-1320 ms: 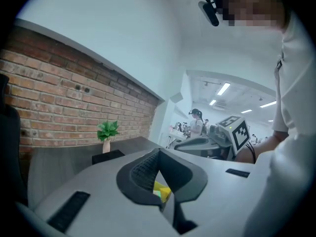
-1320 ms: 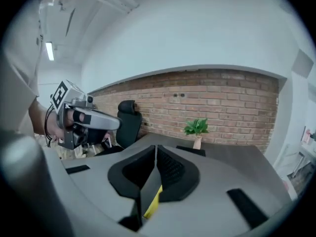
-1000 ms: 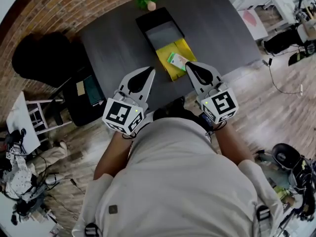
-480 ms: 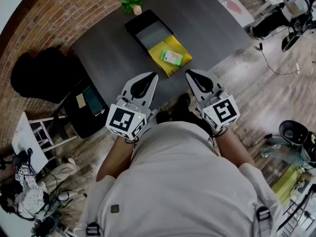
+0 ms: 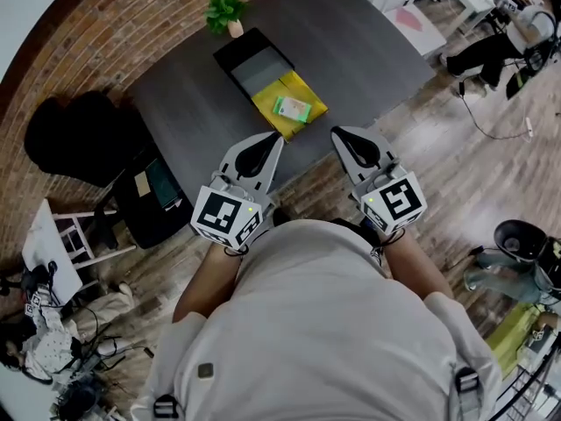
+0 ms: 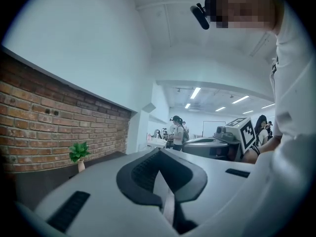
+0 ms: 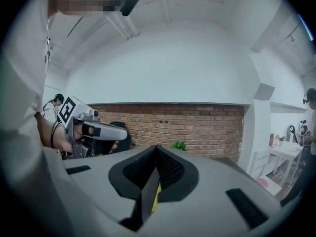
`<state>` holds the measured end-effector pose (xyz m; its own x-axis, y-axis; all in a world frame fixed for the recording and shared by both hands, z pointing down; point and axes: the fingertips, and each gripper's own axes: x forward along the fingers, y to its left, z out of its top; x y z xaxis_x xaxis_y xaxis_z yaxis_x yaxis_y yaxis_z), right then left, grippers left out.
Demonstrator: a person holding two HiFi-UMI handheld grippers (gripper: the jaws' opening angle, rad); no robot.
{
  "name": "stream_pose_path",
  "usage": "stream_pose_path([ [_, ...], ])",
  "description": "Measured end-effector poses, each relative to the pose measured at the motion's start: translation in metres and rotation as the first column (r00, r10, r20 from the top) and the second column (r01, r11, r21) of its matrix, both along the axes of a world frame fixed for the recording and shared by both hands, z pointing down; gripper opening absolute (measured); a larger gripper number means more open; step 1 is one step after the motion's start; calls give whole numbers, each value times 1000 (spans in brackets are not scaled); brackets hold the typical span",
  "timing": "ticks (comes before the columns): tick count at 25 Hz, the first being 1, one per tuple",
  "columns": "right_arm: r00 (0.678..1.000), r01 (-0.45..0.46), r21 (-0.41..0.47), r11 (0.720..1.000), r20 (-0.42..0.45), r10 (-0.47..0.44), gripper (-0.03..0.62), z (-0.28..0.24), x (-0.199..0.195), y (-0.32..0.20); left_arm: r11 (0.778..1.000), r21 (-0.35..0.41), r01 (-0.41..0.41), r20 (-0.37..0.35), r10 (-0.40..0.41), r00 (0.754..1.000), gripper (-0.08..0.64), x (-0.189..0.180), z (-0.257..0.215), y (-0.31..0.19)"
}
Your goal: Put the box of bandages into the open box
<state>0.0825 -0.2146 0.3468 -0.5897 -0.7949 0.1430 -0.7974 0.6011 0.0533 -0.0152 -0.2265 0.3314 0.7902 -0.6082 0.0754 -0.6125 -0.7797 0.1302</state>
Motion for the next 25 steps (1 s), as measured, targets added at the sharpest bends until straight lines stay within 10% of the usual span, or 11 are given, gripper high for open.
stream_pose_path([
  [12,990,138,32,990,22,-139,20,-15,92,66,993,18,118,-3,-118,993,15,93,-16,73],
  [25,973,229,33,973,17,-229,21,-9,123,142,976,-12,217,35,-217,976,15,111,-4,156],
])
